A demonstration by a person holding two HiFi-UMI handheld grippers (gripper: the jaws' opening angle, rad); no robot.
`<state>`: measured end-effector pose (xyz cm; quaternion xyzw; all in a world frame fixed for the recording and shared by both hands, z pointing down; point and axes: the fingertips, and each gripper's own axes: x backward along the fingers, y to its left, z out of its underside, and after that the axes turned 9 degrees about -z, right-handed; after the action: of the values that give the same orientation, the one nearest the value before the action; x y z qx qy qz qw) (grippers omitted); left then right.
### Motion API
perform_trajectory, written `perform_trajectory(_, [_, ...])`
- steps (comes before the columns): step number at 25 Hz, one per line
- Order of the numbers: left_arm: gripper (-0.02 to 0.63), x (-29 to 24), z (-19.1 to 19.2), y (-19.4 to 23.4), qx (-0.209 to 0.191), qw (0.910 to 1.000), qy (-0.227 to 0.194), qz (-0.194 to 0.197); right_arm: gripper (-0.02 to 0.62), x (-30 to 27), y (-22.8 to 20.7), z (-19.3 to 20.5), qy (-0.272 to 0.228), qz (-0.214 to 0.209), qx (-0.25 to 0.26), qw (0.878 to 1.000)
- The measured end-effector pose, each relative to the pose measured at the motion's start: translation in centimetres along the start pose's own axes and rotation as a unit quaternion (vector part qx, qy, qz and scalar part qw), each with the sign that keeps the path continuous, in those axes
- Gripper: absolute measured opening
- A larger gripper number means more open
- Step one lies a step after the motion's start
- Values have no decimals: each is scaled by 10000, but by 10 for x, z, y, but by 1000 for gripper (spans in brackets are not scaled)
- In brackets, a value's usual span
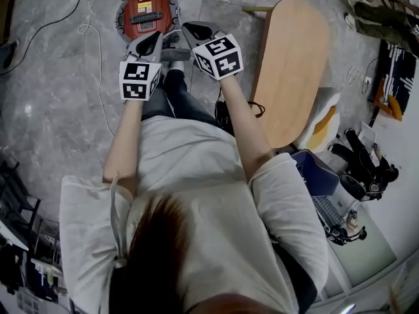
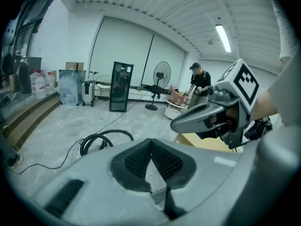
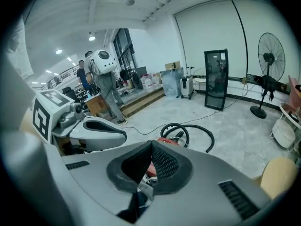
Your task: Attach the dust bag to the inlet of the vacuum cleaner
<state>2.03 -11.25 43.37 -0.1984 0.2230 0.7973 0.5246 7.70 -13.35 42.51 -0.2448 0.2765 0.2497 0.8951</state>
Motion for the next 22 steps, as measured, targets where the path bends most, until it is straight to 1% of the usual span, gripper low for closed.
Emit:
perform_trajectory(2, [18,5,-11,-1,12,9999,-91,-42,2,10,4,-8,-143,40,-3,9999])
perform_trajectory(6, [18,17,-36,-2,211,9990,-345,-195,2,30,10,-29,-433,106,75,9990])
perform_trajectory(10, [18,27,-61,-8,276,9977,-556,-264,2,52,16,-49,-735,147,59,9972])
perform_trajectory(18, [18,50,-111,-19,173,9939,-1055,-287,2,95,21,-82,-1304,264,49,9911])
perform_trajectory(22, [18,63,-127,-21,-70,9917,-1238,-336,2,114,25,-96,-1549,263,107,9875])
